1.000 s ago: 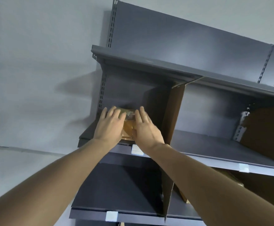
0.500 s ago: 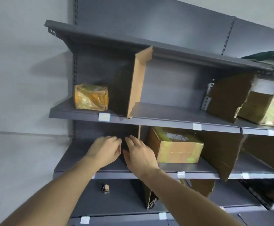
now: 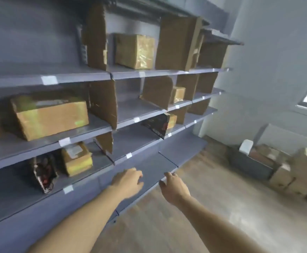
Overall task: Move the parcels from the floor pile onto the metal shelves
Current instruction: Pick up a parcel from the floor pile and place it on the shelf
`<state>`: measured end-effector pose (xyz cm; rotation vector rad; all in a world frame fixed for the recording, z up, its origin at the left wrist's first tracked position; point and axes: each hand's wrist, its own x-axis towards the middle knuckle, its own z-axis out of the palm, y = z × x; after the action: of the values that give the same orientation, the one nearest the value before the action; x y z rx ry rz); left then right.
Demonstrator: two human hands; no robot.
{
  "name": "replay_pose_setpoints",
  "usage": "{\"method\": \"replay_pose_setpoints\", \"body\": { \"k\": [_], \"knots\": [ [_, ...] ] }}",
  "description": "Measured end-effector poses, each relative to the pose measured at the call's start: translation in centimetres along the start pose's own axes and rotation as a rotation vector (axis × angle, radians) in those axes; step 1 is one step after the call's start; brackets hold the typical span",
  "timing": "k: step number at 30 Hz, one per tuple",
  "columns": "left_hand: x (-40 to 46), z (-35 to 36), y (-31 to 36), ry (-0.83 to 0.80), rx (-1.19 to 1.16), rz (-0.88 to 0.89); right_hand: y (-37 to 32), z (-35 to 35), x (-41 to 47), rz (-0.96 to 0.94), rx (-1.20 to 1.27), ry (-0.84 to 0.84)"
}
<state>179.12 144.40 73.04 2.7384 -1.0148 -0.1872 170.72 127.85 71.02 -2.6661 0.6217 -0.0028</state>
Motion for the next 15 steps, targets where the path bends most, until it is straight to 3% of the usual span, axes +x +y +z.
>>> {"method": "replay_pose_setpoints", "body": {
  "k": [7,15],
  "knots": [
    [6.8,7.0,16.7,-0.205,0.051,0.292,17.1,-3.4,-2.5,0.305,0.076,0.052],
    [15.9,13.6,28.6,-0.366,0.023,0.449,30.7,-5.0,-1.2,0.549,0.143,0.077]
  ]
}}
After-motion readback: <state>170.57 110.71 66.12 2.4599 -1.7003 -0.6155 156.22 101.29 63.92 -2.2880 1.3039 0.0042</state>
